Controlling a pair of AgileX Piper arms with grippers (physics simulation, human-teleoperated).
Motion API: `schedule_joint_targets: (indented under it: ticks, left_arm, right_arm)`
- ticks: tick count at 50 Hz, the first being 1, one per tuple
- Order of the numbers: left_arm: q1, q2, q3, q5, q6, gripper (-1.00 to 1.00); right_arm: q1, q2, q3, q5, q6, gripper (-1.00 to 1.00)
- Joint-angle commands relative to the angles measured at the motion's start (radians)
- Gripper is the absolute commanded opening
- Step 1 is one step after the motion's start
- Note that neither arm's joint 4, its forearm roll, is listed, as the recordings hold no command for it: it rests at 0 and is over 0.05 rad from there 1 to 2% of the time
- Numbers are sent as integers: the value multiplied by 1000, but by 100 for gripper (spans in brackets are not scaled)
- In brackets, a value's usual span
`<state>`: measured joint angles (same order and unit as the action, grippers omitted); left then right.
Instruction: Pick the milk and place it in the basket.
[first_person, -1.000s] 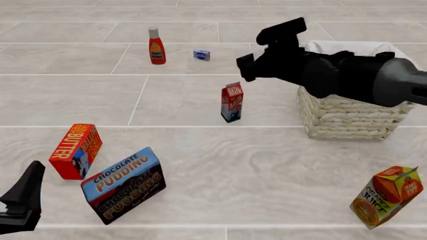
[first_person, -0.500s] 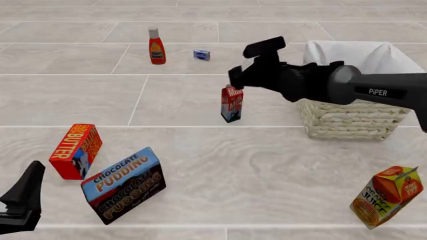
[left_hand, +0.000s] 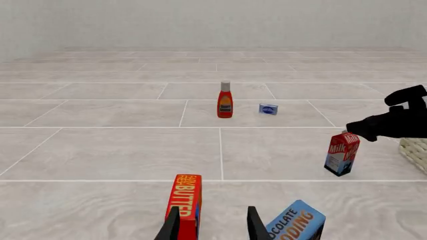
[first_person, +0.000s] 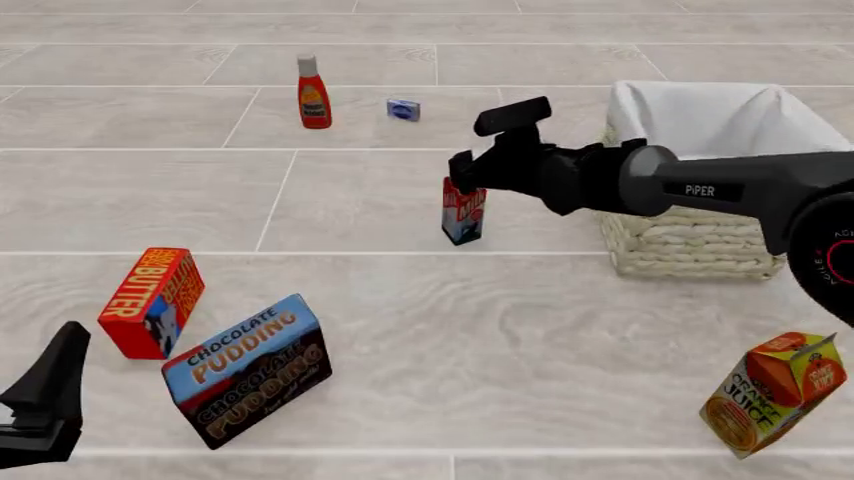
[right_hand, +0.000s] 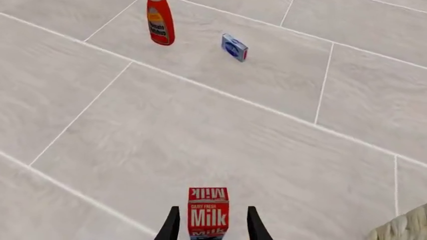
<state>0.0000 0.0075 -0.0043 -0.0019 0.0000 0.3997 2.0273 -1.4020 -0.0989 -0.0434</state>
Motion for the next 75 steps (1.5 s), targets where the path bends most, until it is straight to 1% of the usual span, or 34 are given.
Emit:
schedule_joint_targets:
  ticks: [1, 12, 22, 39, 49, 55, 56, 58, 67, 72, 75]
  left_arm:
    - [0, 0, 0, 0, 0, 100]
    - [0, 0, 0, 0, 0, 100]
    - [0, 0, 0, 0, 0, 100]
    - [0, 0, 0, 0, 0, 100]
    - [0, 0, 0, 0, 0, 100]
    - [0, 0, 0, 0, 0, 100]
    - [0, 0, 0, 0, 0, 100]
    - [0, 0, 0, 0, 0, 100]
    - [0, 0, 0, 0, 0, 100]
    - [0, 0, 0, 0, 0, 100]
    - [0, 0, 0, 0, 0, 100]
  right_arm:
    - [-1, 48, -19, -9, 6, 100]
    - [13, 78, -10, -25, 28, 100]
    - [8, 114, -15, -38, 36, 100]
    - [-7, 180, -52, -38, 39, 100]
    - [-9, 212, -80, -28, 50, 100]
    - [2, 224, -87, -30, 68, 100]
    - [1, 222, -85, -31, 69, -100]
    - [3, 216, -82, -33, 75, -100]
    - [6, 195, -71, -34, 63, -100]
    - [11, 165, -48, -41, 59, -100]
    - [10, 128, -24, -46, 46, -100]
